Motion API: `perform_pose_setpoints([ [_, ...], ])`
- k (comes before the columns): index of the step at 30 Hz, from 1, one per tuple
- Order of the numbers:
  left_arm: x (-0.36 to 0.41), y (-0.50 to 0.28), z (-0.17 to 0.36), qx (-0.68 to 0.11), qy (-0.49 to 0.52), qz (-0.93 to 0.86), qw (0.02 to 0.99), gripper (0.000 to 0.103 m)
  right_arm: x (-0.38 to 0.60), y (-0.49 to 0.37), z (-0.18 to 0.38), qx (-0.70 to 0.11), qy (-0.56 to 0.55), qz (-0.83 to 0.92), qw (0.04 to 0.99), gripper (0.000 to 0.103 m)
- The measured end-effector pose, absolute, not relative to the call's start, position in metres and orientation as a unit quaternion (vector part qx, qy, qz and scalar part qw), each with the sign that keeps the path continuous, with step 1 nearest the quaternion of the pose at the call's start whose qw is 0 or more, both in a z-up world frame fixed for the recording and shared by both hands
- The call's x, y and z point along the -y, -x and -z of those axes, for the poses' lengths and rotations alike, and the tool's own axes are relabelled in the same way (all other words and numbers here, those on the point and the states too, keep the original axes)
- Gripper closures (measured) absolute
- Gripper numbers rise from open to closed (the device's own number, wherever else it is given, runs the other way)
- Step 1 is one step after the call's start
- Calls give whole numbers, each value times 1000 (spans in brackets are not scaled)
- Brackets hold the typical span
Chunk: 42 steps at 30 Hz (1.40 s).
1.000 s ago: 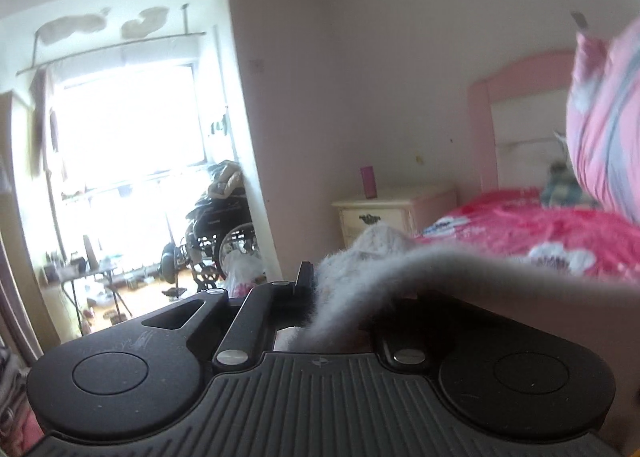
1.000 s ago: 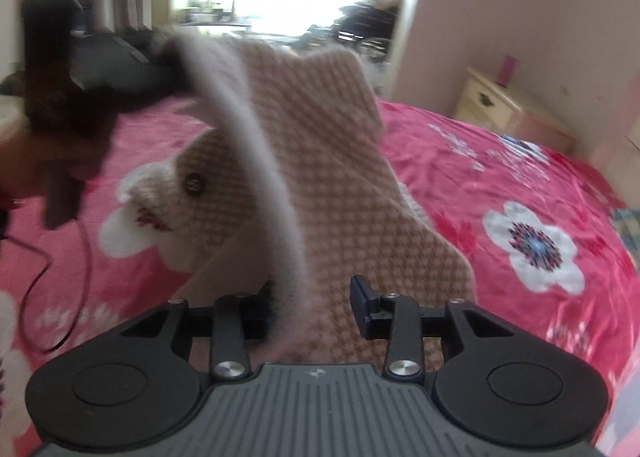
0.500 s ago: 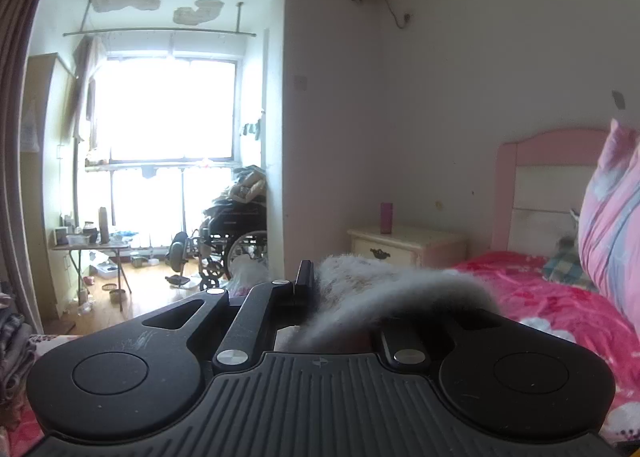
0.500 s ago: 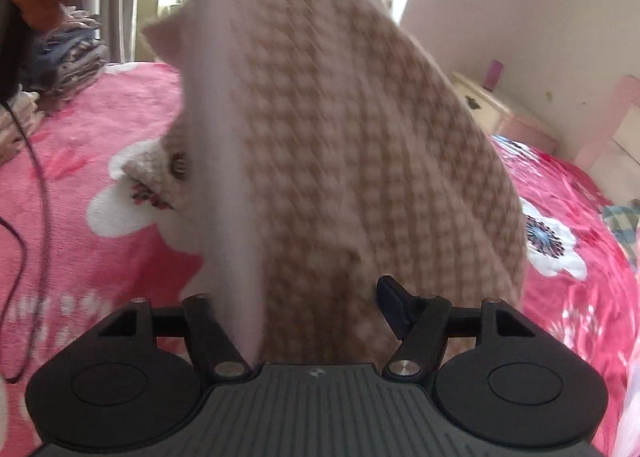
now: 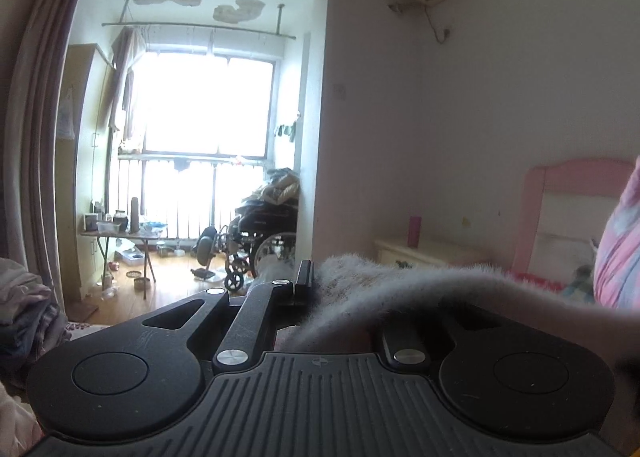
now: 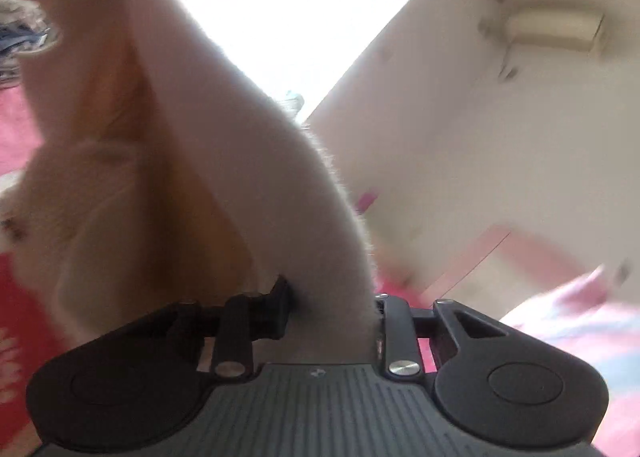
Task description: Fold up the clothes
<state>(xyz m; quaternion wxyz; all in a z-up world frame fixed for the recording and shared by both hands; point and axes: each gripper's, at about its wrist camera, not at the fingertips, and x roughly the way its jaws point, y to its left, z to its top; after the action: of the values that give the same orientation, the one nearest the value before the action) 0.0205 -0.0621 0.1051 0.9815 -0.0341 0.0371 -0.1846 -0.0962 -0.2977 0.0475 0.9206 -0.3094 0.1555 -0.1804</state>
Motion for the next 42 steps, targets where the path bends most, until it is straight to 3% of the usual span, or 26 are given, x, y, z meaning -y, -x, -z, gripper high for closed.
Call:
perform_pose_setpoints([
  [8, 51, -7, -155, 11, 52, 178, 983, 94, 304, 93, -152, -43, 380, 196, 903, 75],
  [19, 26, 30, -227, 77, 53, 188, 978, 94, 290, 106, -251, 78, 362, 198, 907, 75],
  [33, 7, 88, -311, 167, 73, 208, 961, 94, 298, 171, -358, 187, 249, 144, 940, 75],
  [38, 13, 94, -319, 186, 88, 239, 949, 94, 308, 181, -380, 218, 229, 149, 937, 75],
  [42, 15, 72, -299, 145, 100, 237, 955, 94, 311, 161, -370, 194, 221, 139, 946, 74],
])
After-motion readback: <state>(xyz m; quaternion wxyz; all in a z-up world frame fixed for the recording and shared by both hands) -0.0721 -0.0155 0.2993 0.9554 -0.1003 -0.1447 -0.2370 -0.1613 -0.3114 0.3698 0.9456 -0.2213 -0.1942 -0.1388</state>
